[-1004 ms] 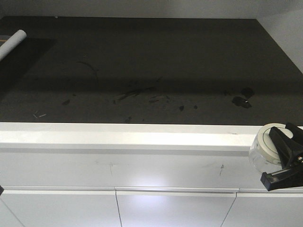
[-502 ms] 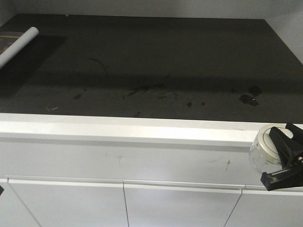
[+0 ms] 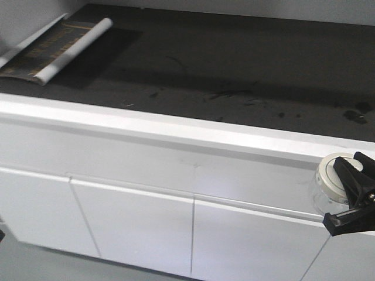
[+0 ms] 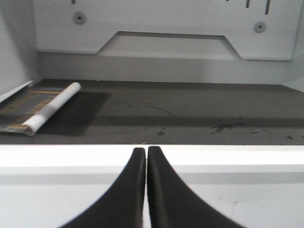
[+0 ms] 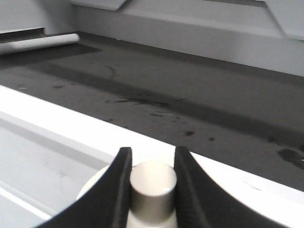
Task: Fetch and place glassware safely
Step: 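Drive the base backward and turn away from the hood holding the jar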
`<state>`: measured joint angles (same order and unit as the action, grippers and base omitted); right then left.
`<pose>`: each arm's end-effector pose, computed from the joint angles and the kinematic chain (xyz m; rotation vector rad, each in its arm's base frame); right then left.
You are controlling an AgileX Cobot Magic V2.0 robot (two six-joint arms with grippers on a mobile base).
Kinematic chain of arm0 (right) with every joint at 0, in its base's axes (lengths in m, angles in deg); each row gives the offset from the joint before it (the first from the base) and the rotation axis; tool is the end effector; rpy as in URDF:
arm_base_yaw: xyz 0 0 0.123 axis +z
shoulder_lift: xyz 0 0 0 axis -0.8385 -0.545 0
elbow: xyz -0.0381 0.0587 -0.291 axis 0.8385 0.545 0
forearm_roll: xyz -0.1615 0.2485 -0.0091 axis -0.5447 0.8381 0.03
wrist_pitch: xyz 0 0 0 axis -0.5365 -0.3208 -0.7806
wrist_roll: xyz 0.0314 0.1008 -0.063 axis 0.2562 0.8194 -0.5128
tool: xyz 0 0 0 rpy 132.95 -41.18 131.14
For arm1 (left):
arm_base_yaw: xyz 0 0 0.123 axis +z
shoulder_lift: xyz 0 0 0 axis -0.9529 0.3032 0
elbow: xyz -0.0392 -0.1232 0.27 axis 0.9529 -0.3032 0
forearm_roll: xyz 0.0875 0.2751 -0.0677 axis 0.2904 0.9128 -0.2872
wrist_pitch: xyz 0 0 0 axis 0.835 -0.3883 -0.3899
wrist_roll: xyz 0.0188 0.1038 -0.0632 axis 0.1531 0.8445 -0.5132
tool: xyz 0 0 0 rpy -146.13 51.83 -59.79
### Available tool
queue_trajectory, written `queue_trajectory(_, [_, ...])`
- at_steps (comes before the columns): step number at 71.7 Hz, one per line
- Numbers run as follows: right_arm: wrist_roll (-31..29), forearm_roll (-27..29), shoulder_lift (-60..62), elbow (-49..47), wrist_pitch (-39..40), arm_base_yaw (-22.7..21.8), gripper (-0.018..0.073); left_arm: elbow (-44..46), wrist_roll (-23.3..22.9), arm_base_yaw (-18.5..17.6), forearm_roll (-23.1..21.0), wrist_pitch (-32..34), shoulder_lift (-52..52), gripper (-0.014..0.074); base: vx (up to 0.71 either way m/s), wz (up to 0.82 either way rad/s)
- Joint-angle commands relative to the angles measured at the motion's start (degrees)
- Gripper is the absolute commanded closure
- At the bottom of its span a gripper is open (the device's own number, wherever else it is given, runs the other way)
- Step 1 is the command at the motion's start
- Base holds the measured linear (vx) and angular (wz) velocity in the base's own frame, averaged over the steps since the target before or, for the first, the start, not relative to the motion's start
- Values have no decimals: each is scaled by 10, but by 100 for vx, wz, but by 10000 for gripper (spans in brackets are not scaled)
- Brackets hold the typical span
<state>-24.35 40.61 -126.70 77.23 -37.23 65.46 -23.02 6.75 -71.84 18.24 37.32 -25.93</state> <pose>0.2018 0.0383 0.2296 -0.3010 1.6366 0.0486 0.1767 -0.0288 0.2616 0.1436 1.5252 -0.2359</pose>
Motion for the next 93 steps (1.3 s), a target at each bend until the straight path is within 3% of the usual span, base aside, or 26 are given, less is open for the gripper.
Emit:
queue_trajectory(1, [-1,-1,5,-16,58,-1,563,15,-6,-3,-14,30,1,603,-17,40])
queue_trajectory(93, [-1,-1,5,-16,58,-1,563,15,-6,-3,-14,29,1,603,-13,54])
